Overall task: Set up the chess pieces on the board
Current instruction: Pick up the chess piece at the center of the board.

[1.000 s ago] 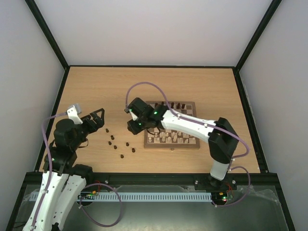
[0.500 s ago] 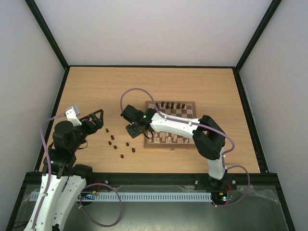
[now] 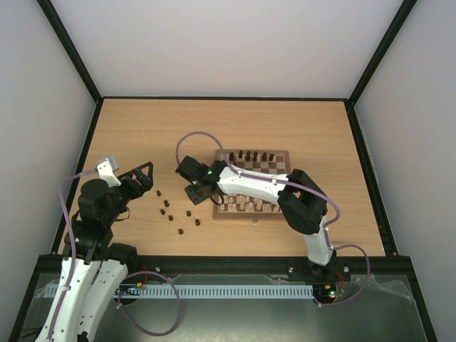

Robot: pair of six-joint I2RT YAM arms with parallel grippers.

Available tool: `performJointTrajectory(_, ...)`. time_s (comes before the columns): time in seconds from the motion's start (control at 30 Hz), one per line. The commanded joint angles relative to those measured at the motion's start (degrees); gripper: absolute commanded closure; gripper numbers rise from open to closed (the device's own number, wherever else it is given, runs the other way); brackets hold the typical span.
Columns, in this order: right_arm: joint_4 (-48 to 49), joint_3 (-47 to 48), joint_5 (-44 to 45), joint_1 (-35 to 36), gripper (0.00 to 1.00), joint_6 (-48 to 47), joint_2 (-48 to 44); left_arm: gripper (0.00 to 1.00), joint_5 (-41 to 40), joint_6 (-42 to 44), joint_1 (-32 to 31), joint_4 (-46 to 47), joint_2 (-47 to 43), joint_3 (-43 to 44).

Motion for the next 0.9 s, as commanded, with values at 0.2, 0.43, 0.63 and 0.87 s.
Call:
performJointTrajectory(0.2,-3.9,1.4,1.0,0.1,0.62,0.7,2.9,0.0,0.4,-0.1,-0.2,0.6,-0.5,-0.9)
performJointTrajectory(0.43,-3.3,1.1,0.4,0.1,0.57,0.7,2.3,0.0,0.3,0.0,-0.1,0.7,-0.6,-0.9)
performJointTrajectory(0.63,-2.4,-2.5,-1.5,1.3,0.58,0.3,-1.9,0.0,0.3,0.0,-0.2,0.6,-0.4,-0.8)
performJointTrajectory(0.87,-0.1,-11.2,-2.6,4.7,0.58,1.6,-8.9,0.0,0.3,0.1,-0.2,0.7,-0.4,-0.8)
